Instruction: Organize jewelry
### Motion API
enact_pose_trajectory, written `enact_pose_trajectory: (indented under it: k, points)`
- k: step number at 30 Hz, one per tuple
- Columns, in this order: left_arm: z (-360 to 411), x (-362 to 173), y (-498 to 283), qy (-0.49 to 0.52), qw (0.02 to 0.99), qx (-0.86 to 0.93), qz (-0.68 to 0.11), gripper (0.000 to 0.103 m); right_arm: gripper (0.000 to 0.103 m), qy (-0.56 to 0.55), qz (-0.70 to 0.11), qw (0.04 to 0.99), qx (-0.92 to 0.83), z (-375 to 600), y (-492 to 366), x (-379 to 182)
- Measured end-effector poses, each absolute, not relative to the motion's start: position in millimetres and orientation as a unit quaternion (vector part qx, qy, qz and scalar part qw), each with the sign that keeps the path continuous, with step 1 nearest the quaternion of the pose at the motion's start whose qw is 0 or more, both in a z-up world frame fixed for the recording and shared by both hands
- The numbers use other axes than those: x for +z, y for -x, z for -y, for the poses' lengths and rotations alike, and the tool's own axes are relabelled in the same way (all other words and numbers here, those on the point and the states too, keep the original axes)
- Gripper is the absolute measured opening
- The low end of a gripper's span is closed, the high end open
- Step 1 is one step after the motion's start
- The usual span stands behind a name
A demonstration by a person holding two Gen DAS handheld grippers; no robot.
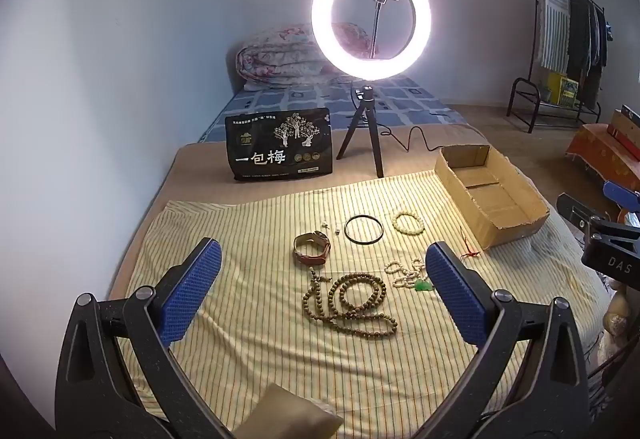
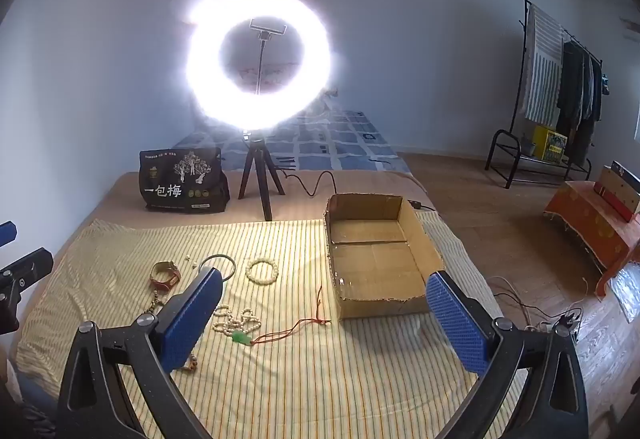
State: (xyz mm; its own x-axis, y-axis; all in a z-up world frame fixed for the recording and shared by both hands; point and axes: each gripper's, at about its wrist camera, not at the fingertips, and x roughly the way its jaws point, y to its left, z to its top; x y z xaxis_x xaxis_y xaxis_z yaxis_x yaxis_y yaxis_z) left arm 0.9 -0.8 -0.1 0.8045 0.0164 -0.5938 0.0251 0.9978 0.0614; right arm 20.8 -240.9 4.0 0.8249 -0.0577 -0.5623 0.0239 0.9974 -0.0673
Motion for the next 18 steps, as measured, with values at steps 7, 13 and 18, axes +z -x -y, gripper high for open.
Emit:
enact_pose_trajectory:
  k: [7,13,18]
  points:
    - [2,0,-2,-0.027,0.951,0.0,-0.307,0.103,0.103,0.033,-0.297,0.954,-0.029,237,-14,6]
    - [-1,-1,1,-0.022,0.952,0.006,-0.305,0.103,0.103,0.023,-0.311,0.95,-0.01,241,-27,0]
    - [-2,-3,0,-0.019,0.952,0.01,-0.304,0.103,0.103,0.02,-0.312,0.95,-0.01,241,-25,1]
